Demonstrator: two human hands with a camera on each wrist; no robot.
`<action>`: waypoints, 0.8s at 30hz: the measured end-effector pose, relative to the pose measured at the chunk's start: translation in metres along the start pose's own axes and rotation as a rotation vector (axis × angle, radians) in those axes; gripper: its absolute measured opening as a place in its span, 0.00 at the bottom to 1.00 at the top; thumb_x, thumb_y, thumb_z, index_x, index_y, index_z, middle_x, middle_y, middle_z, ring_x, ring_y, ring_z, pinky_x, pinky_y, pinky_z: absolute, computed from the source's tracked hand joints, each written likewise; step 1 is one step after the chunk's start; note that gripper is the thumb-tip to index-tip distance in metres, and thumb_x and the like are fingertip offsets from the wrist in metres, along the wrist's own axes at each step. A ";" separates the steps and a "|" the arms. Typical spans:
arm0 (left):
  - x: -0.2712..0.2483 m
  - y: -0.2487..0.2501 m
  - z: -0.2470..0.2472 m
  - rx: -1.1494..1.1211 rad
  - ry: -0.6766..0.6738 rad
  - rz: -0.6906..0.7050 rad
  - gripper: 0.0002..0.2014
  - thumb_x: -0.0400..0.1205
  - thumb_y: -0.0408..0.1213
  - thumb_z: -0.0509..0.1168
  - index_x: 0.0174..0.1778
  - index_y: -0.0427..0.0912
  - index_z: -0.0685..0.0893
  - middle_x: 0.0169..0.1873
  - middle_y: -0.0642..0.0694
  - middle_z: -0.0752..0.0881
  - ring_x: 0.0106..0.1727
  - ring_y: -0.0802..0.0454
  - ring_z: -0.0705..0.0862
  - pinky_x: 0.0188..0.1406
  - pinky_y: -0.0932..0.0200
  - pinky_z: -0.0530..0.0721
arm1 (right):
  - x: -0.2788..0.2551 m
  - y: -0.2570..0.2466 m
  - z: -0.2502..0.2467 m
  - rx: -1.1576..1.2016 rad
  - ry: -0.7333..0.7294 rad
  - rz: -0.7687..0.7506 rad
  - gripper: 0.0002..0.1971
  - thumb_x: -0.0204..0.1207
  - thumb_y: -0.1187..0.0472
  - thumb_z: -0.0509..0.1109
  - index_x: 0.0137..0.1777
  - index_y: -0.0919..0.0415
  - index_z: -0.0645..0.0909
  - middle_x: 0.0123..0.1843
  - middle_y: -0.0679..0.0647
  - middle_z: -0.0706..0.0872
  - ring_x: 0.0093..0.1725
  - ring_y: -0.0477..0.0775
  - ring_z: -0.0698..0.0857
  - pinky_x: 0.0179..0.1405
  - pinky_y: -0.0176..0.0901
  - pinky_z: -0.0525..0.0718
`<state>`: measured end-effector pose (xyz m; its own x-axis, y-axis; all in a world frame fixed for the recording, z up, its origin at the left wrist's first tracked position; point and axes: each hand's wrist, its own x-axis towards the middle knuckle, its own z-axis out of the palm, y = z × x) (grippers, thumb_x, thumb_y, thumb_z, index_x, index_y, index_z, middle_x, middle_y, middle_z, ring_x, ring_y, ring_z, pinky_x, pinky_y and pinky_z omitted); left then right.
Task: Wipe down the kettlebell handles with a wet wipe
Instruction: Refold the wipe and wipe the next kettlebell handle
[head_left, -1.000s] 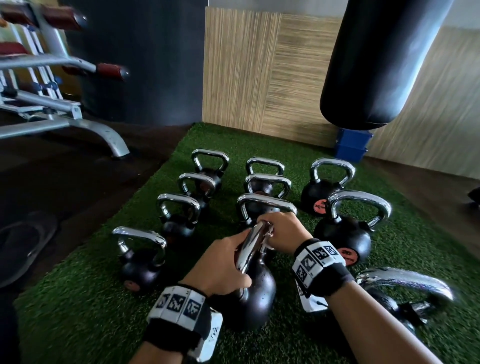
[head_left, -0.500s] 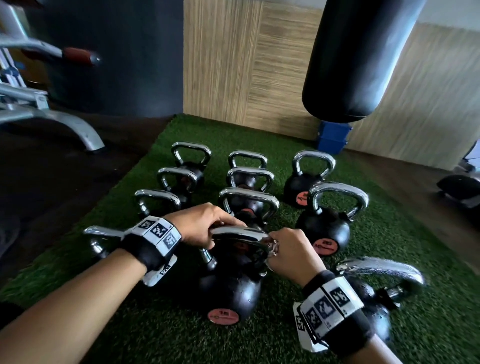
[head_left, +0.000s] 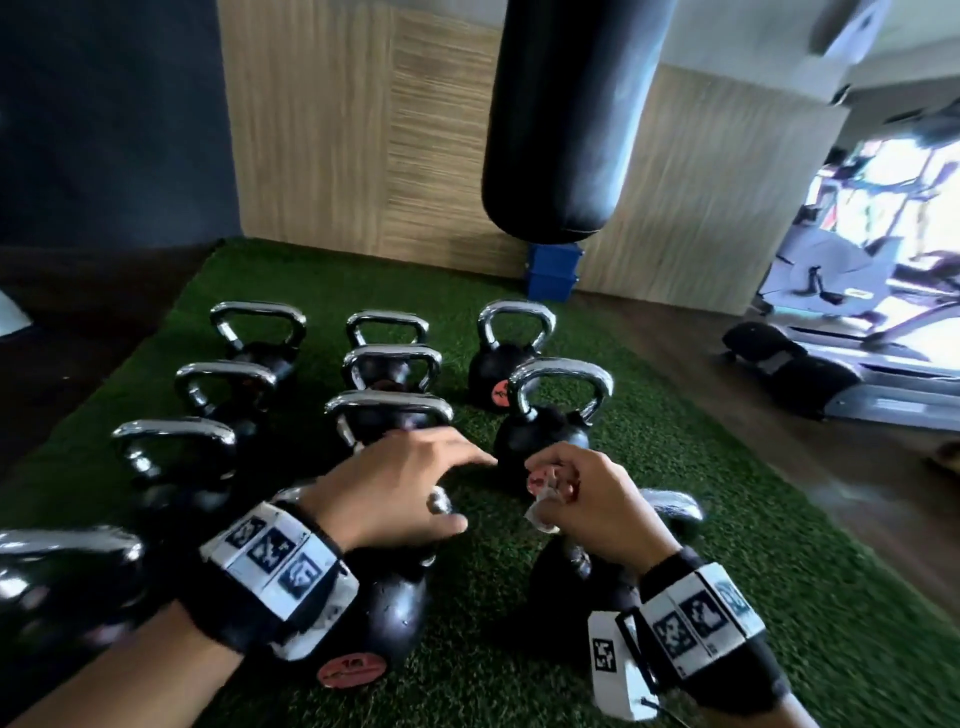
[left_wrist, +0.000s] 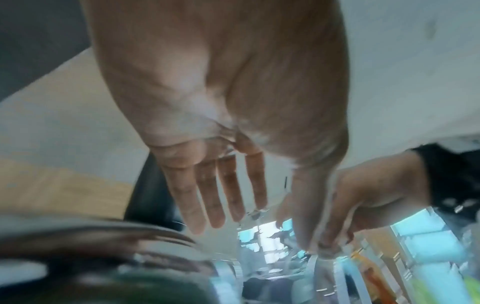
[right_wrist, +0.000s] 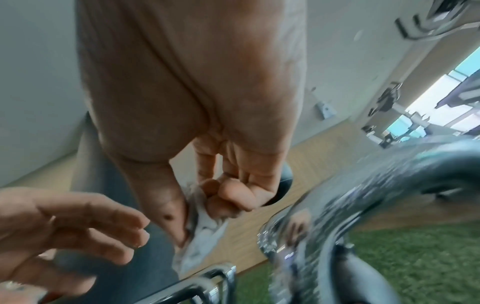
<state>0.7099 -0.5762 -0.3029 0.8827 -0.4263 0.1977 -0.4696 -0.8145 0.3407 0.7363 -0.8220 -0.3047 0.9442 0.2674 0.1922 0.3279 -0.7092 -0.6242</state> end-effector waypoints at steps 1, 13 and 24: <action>0.012 0.012 0.015 -0.123 0.030 -0.008 0.31 0.72 0.56 0.72 0.73 0.70 0.73 0.66 0.66 0.80 0.63 0.70 0.80 0.63 0.64 0.83 | -0.005 0.007 -0.012 -0.009 0.036 -0.004 0.19 0.62 0.66 0.80 0.51 0.46 0.87 0.31 0.33 0.85 0.31 0.33 0.80 0.32 0.25 0.74; 0.082 0.039 0.198 -0.680 -0.041 -0.407 0.56 0.61 0.61 0.85 0.83 0.49 0.67 0.79 0.48 0.75 0.79 0.49 0.74 0.80 0.52 0.71 | -0.041 0.054 -0.088 -0.348 0.168 0.142 0.17 0.63 0.68 0.78 0.48 0.47 0.86 0.39 0.41 0.79 0.41 0.34 0.74 0.38 0.24 0.70; 0.096 0.054 0.242 -0.978 0.147 -0.449 0.29 0.59 0.63 0.80 0.48 0.46 0.89 0.42 0.58 0.93 0.47 0.66 0.89 0.58 0.56 0.87 | -0.033 0.090 -0.110 -0.295 0.179 0.066 0.13 0.69 0.68 0.75 0.50 0.50 0.88 0.41 0.40 0.90 0.35 0.27 0.82 0.36 0.17 0.74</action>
<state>0.7728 -0.7565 -0.4878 0.9972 -0.0630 -0.0415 0.0288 -0.1904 0.9813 0.7376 -0.9661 -0.2839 0.9456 0.1144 0.3044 0.2357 -0.8861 -0.3991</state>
